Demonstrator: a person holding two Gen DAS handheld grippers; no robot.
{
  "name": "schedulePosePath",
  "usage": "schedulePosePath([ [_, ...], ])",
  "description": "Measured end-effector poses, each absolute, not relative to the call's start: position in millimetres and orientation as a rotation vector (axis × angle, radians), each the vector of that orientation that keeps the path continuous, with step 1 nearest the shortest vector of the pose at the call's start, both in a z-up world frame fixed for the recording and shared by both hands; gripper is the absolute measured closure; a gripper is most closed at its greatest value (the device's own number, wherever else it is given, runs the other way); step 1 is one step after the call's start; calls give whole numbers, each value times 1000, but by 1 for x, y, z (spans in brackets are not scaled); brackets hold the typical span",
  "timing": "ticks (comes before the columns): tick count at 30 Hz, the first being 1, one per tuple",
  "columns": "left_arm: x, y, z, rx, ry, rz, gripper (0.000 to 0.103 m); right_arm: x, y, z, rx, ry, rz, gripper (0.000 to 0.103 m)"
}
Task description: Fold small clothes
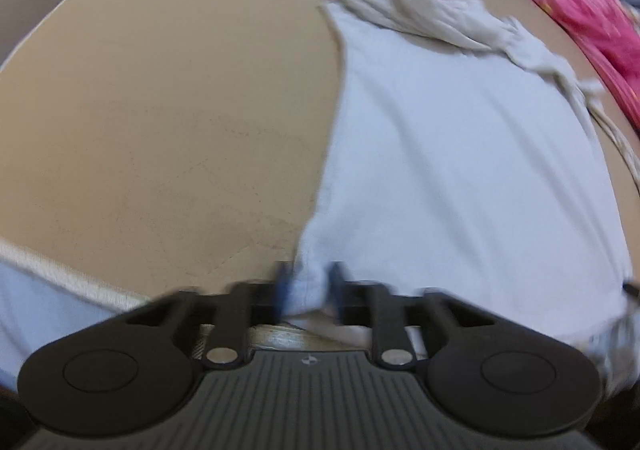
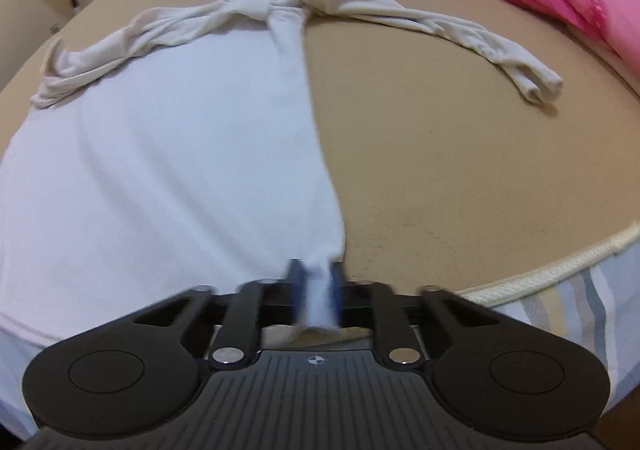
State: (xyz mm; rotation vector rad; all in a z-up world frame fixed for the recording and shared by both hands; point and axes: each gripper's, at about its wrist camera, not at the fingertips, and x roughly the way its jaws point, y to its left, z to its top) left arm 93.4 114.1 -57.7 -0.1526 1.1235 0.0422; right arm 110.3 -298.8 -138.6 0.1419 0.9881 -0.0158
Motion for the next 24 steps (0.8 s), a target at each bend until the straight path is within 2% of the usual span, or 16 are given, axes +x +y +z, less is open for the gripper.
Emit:
schedulePosePath([
  [1,92,111,-55,-133,1104,41,94,108,-298,-136,133,972,-8,100],
  [9,32,123,-1,-173,907,-58,96,64,-346,-79,326,735,-6,101],
  [15,33,121,-25,-120,1092,-72,93,78,-335,-117,218,1017,-53,100],
  [20,33,108,-6,-99,950,-137,87,79,-330,-96,228,843,-59,99],
  [24,41,89,-11,-76,950,-148,87,88,-325,-99,307,855,18,88],
])
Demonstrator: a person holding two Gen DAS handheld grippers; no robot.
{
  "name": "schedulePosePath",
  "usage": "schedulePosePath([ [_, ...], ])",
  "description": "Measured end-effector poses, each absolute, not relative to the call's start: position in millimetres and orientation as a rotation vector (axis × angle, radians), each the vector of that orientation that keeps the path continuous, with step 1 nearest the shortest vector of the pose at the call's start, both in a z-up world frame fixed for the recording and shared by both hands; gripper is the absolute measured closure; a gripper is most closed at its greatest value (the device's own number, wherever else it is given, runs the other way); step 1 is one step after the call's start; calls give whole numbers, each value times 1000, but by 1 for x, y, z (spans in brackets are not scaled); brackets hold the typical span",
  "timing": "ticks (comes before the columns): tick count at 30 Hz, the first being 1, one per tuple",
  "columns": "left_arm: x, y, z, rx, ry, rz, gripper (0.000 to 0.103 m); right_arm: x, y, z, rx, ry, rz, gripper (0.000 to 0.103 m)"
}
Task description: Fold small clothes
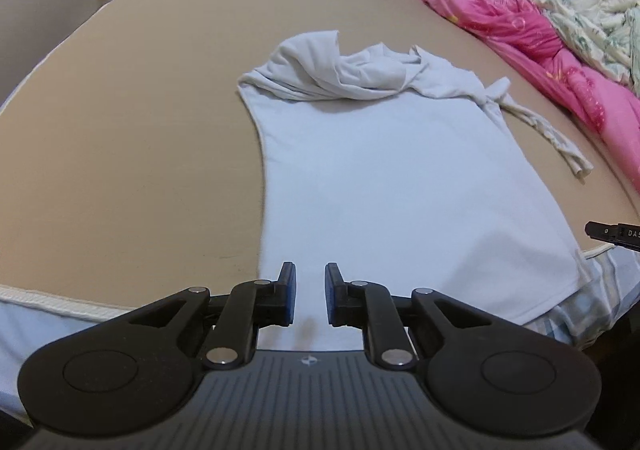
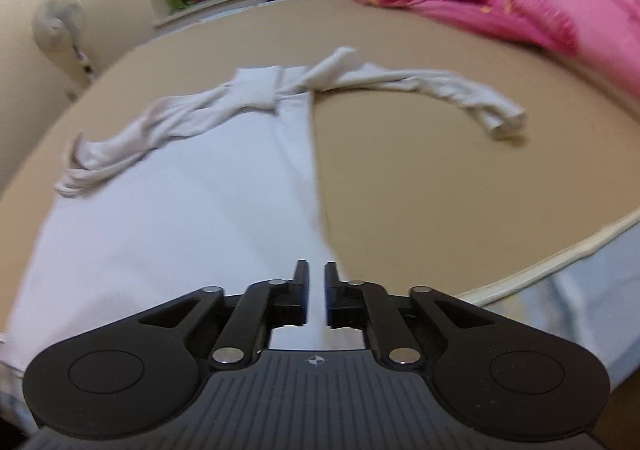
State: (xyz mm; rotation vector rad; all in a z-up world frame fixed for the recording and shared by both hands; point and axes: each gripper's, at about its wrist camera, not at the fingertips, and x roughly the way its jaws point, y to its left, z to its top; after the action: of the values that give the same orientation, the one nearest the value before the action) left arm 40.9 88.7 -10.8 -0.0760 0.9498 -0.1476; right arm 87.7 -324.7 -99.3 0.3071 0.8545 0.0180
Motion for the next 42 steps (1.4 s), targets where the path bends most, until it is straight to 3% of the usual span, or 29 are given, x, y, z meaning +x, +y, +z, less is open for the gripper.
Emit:
schedulePosePath([
  [4,42,73,-11,-39,878,-139,87,102,-314,-104,284,885,17,88],
  [9,55,45,-3,0,793,-158,87,114,-311,-80,292,756,35,88],
  [14,98,17,14,20,762,-172,85,160,-327,-41,343,581,93,88],
  [16,122,-3,21,42,738,-179,85,183,-332,-36,363,539,85,81],
  [20,177,-58,20,82,730,-224,85,222,-345,-55,427,566,28,80],
  [22,211,-88,9,88,755,-253,77,234,-352,-64,506,610,8,78],
  [26,278,-153,-19,141,779,-283,37,250,-350,-63,485,614,5,78],
  [32,351,-236,-68,287,793,-273,35,265,-356,-72,491,665,-8,78],
  [33,360,-245,-78,322,811,-277,44,267,-358,-74,494,669,-14,78],
  [34,367,-252,-86,366,828,-273,59,268,-359,-75,497,674,-19,78],
  [35,374,-255,-92,419,838,-249,100,269,-360,-77,496,680,-21,78],
  [38,373,-226,-72,421,747,-210,99,274,-359,-82,490,706,-21,78],
  [42,350,-106,-4,276,633,-112,99,279,-353,-85,468,729,-4,78],
])
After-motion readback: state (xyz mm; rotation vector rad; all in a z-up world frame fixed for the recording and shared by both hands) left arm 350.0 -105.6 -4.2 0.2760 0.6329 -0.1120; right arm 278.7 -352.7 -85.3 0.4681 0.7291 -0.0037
